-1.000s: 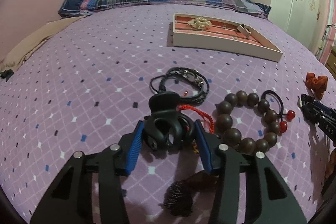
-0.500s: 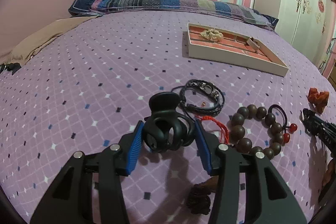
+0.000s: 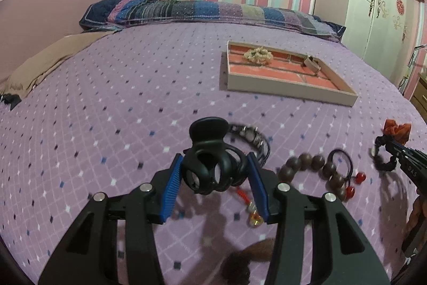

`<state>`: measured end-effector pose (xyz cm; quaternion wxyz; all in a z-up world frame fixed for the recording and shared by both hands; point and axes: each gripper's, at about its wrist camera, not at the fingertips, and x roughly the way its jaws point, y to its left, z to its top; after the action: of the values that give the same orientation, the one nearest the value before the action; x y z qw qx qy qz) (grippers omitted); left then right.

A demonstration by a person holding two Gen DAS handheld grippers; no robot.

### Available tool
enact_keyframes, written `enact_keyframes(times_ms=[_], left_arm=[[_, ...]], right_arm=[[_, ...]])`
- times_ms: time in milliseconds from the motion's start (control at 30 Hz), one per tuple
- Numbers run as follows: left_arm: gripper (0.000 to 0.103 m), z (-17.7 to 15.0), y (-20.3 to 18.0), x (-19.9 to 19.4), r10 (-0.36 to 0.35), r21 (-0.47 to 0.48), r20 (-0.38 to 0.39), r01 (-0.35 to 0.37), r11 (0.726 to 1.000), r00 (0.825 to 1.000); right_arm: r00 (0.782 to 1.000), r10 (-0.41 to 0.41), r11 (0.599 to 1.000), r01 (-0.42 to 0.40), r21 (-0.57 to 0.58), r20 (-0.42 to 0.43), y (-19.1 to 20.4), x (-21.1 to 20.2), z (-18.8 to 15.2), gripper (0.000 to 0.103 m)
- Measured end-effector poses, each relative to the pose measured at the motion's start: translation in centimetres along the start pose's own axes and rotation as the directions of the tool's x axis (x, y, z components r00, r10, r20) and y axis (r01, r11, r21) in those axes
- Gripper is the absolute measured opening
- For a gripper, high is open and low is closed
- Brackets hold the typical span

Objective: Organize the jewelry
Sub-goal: 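Grasp the black hair claw with the left tool while the right tool grasps the black beaded scrunchie, then carry the hair claw and beaded scrunchie over the tray with both tools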

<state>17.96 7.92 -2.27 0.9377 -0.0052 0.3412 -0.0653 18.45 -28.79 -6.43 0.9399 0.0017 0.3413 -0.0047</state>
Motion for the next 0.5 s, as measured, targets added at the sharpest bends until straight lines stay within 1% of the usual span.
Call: enact_keyframes(times_ms=[200, 333, 400, 500], left_arm=[[0.048, 3.1, -0.7, 1.0, -0.050, -0.006, 0.013, 0.050, 0.999, 0.999], [0.048, 6.6, -1.7, 2.1, -0.074, 0.000, 0.031, 0.074, 0.997, 0.997], [0.048, 8.4, -2.2, 2.8, -0.088, 0.017, 0.041, 0.087, 0.996, 0.995], [0.048, 11.6, -3.5, 4.4, -0.097, 0.069, 0.049, 0.094, 0.993, 0.994]], right_arm=[[0.998, 0.029, 1.000, -0.029, -0.005, 0.049, 0.3, 0.4, 3.0, 0.012], [0.995, 0.035, 0.999, -0.033, -0.019, 0.089, 0.4, 1.1, 5.8, 0.012], [0.993, 0.025, 0.999, -0.022, -0.035, 0.115, 0.6, 1.5, 7.3, 0.012], [0.989, 0.027, 0.999, -0.020, -0.049, 0.144, 0.8, 2.6, 10.0, 0.012]])
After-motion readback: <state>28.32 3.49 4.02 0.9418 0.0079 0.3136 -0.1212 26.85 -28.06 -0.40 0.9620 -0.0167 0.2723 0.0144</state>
